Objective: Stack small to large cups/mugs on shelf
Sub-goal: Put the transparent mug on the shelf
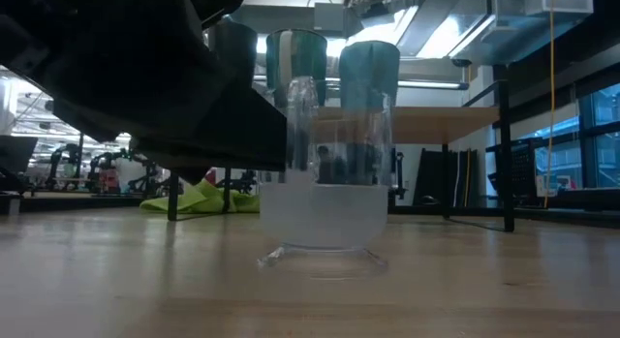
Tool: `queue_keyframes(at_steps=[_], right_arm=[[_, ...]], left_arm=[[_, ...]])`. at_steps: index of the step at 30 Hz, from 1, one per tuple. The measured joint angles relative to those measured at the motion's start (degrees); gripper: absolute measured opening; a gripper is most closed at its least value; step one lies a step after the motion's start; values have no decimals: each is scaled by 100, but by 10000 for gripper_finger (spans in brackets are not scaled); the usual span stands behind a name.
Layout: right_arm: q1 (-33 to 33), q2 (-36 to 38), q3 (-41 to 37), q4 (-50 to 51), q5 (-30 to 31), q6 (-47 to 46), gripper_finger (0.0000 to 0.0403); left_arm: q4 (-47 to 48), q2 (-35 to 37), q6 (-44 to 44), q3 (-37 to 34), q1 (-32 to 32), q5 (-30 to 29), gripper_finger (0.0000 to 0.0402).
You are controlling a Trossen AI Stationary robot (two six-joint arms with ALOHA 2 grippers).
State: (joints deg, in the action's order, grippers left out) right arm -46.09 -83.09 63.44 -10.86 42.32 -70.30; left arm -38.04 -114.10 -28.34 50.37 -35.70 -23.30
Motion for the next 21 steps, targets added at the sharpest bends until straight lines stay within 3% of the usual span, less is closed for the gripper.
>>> queue_keyframes(at_steps=[9,16,21], right_arm=[[-4,0,0,144,-88,-126,28],[-2,-37,0,1470,-502,-1443,29],[-2,-161,-2,1604,-751,-1884,53]], left_arm=[[-10,17,0,0,-14,-8,55],[-35,50,-7,0,-119,21,56],[-13,50,-7,0,-111,1,61]])
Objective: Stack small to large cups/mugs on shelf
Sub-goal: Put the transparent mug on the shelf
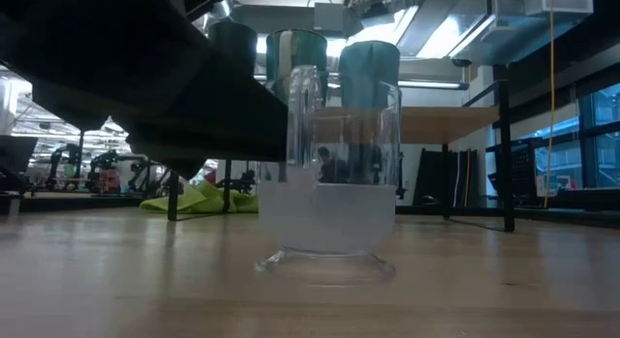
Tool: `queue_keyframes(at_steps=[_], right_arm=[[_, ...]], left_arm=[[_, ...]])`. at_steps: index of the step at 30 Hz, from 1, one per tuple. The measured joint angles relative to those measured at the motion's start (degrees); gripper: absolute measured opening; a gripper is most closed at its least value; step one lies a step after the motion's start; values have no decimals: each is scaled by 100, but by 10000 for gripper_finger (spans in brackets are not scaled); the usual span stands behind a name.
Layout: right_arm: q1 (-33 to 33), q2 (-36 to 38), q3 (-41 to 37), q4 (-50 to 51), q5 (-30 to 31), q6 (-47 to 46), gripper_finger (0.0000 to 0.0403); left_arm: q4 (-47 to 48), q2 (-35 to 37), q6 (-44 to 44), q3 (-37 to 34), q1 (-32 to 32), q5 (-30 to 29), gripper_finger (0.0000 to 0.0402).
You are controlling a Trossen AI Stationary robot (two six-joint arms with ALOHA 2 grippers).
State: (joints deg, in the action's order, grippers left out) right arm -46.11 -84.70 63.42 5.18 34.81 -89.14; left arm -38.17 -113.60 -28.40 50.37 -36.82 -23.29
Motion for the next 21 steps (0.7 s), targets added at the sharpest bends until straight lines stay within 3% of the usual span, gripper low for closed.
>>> queue_keyframes(at_steps=[9,13,17,21], right_arm=[[74,-364,36,13,-291,-316,128],[294,-921,652,285,-507,771,133],[581,-1361,1762,1634,-746,1874,134],[763,-1664,2984,4016,-841,2294,134]], left_arm=[[2,25,4,-2,-1,-6,66],[369,188,166,-4,-55,40,67],[1720,759,298,-4,-107,157,70],[2875,1444,529,-2,-179,107,67]])
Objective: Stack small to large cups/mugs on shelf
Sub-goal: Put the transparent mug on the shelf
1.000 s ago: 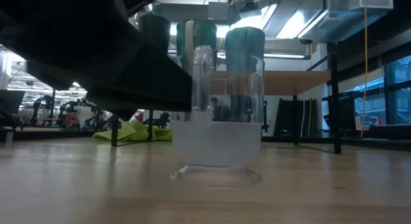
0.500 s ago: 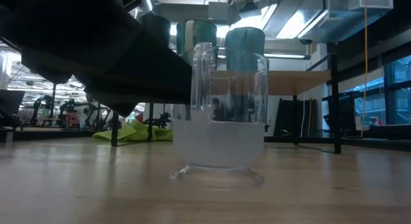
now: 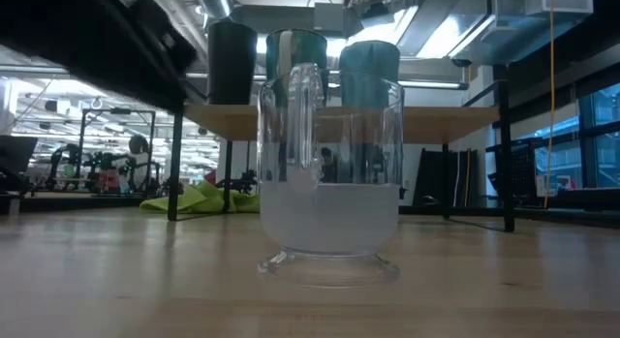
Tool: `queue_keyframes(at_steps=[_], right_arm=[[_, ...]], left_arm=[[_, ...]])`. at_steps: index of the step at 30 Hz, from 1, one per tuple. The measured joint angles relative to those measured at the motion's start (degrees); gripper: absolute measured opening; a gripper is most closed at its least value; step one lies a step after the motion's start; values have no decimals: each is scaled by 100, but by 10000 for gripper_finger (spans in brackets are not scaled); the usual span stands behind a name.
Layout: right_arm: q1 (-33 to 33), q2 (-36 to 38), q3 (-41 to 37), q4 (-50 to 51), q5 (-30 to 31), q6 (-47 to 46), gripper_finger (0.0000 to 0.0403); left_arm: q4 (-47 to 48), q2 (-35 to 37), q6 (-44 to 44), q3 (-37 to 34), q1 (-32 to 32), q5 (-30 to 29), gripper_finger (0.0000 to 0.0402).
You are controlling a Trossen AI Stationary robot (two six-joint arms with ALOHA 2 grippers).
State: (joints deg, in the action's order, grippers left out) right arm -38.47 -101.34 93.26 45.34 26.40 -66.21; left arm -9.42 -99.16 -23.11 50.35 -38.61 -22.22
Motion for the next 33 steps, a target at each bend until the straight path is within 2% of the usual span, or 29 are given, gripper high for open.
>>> queue_keyframes(at_steps=[3,5,7,11,16,20,28,33], right_arm=[[154,-285,703,2289,-434,-905,134],[293,-503,969,3063,-1008,-1492,134],[426,-683,1197,2939,-1434,-1670,134],[663,-1231,1757,2367,-1661,-1708,134],[1007,-1882,2454,3100,-2124,-1549,134],[1090,-2265,2800,3093,-2202,-1446,134],[1101,-2511,2775,2458,-2170,-1452,134],[1108,-2728,2770,2603,-2163,-1480,134]], left_arm=[[666,427,105,0,-139,-244,67],[1135,670,3,0,-237,-433,67],[1589,877,-236,0,-308,-500,67],[2230,1198,-643,0,-487,-522,67],[2812,1395,-1330,-2,-727,-525,67],[2946,1398,-1605,-2,-961,-516,67],[3078,1400,-1937,-2,-1216,-510,67],[3152,1400,-2008,-2,-1249,-511,67]])
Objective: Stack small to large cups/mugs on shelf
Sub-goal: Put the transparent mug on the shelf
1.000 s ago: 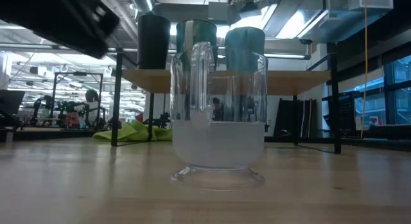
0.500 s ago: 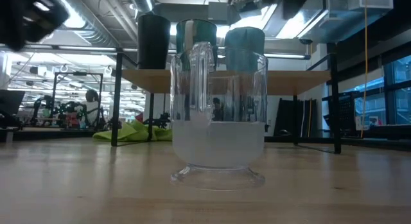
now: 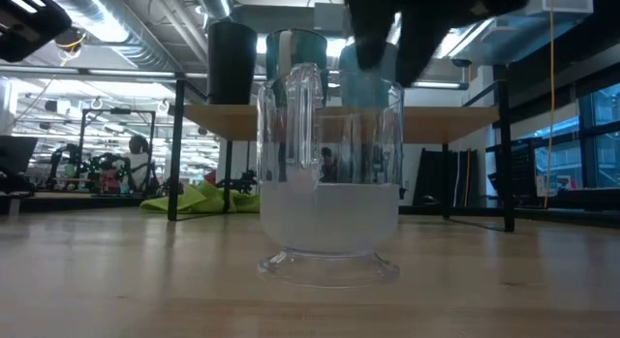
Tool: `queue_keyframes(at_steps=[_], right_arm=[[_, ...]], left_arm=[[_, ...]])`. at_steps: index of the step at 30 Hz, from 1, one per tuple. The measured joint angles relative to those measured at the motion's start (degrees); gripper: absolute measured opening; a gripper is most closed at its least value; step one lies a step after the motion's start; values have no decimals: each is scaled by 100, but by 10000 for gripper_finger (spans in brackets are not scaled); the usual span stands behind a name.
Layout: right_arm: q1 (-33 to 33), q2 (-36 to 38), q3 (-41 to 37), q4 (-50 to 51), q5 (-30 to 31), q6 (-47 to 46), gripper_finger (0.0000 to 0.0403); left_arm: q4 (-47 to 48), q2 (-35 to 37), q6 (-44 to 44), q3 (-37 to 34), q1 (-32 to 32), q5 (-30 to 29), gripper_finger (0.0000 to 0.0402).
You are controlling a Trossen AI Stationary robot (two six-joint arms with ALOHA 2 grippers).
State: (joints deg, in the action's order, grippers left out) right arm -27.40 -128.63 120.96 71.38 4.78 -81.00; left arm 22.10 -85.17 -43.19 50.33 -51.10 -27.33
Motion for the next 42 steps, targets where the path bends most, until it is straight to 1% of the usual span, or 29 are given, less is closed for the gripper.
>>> queue_keyframes(at_steps=[7,25,28,30,32,34,38,42], right_arm=[[2,-60,-3,197,43,-105,134],[17,-154,-1,-25,185,-246,134],[103,-154,-1,-296,217,151,134],[149,-154,-1,-586,253,724,134],[194,-154,1,-665,313,1262,134],[260,-154,1,-541,265,1721,134],[382,-154,1,-56,-110,2371,134],[362,-154,1,122,-127,2788,134]], left_arm=[[-1,0,-36,0,-7,-15,67],[20,0,-27,0,-5,-17,67],[24,0,-25,0,-5,-18,67],[30,0,-25,0,-5,-17,67],[33,0,-26,0,-5,-17,67],[33,0,-30,0,-5,-13,67],[36,0,-152,0,-7,-11,66],[34,0,-178,0,-7,-11,66]])
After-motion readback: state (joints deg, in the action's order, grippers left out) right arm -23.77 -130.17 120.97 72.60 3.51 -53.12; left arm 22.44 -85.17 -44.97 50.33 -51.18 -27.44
